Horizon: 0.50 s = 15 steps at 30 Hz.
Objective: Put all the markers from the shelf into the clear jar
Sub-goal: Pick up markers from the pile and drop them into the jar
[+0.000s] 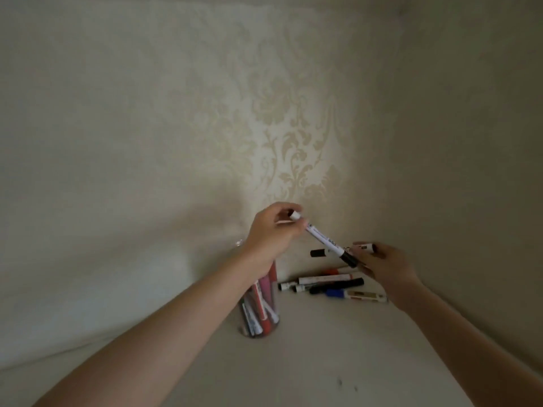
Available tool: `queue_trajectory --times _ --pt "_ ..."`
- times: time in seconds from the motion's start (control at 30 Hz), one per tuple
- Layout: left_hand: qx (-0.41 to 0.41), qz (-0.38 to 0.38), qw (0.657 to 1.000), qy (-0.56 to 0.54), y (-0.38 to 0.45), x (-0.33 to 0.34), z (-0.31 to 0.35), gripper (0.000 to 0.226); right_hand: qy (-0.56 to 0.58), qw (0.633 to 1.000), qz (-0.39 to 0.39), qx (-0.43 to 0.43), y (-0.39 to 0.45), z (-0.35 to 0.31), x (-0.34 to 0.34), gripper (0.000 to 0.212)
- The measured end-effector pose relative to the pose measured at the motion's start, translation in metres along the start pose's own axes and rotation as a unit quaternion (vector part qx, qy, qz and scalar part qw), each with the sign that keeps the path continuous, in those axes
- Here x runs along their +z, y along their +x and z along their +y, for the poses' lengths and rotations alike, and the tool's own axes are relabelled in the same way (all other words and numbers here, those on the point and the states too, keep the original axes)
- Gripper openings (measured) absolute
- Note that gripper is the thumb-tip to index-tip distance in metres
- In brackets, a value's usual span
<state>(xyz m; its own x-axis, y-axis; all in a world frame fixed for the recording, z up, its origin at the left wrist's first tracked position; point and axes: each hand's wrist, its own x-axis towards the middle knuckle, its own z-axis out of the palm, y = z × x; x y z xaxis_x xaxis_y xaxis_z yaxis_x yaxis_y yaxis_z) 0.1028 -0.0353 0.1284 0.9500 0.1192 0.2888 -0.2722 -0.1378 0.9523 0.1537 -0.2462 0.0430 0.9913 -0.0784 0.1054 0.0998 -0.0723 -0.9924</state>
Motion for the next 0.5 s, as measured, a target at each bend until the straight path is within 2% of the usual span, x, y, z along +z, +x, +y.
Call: queue_trajectory --times 0.13,0.23,0.33,0.5 --pt "0.084 0.093 0.992 -0.028 -0.001 -0.064 0.042 0.038 0.035 0.996 0.006 -0.081 -0.009 -0.057 0.036 0.027" --pt "0.142 0.163 0.975 0.051 -0.005 -0.101 0.038 0.032 -0.021 0.988 0.022 -0.153 -0.019 -0.084 0.064 0.032" --pt "0.181 0.163 0.958 0.150 -0.012 -0.114 0.013 0.026 -0.044 0.978 -0.003 -0.203 -0.030 -0.101 0.093 0.030" --pt "0.216 0.168 0.947 0.166 -0.011 -0.108 -0.012 0.024 -0.160 0.941 -0.012 -0.298 -0.032 -0.107 0.135 0.030"
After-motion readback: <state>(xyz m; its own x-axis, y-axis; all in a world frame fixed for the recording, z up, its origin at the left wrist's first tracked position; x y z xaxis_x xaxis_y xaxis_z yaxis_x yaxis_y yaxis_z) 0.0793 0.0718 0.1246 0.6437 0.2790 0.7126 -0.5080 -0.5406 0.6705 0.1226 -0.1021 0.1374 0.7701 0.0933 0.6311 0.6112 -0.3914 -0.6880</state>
